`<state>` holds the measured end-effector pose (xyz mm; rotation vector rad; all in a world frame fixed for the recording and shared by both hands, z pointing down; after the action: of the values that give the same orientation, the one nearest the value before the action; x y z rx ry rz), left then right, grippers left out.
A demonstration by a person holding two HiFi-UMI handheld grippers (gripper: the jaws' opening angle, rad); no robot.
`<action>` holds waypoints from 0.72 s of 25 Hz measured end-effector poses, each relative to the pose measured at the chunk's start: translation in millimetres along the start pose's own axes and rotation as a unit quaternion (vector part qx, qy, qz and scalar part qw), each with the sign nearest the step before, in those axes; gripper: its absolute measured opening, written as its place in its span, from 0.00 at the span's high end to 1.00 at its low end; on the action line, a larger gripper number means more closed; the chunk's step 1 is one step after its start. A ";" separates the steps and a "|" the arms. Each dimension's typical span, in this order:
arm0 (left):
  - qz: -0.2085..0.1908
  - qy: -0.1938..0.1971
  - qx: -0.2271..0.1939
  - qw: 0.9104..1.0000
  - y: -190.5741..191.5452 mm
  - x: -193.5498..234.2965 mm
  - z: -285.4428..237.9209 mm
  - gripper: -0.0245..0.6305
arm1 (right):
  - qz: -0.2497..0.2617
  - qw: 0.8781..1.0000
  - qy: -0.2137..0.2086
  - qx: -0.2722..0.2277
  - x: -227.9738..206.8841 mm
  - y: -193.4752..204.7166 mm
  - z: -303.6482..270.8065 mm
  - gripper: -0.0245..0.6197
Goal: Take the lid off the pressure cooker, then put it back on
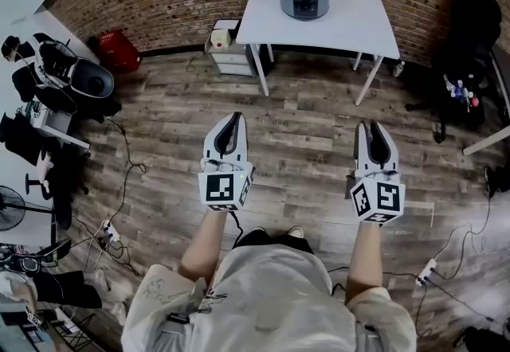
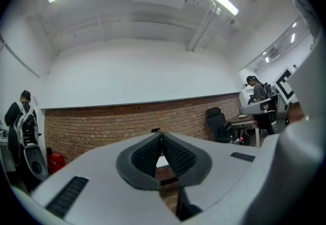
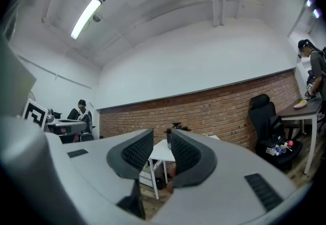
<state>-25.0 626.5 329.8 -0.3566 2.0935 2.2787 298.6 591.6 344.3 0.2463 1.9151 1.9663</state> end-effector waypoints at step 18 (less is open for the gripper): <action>0.022 0.006 0.016 1.000 32.5 11.9 -61.0 0.69 | 0.015 0.999 -0.032 0.013 -13.4 15.3 -66.7 0.55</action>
<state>-33.1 561.6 355.2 -0.3272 2.1630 2.2692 282.9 524.9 357.7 0.3413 1.9082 1.9298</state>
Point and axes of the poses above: the fingertips, and each gripper's own axes: z backward along the fingers, x to its left, y out of its underside, the point moved 9 cm from there along z, backward along the fingers, and after that the axes turned 1 degree about -z, right-handed, at the moved point
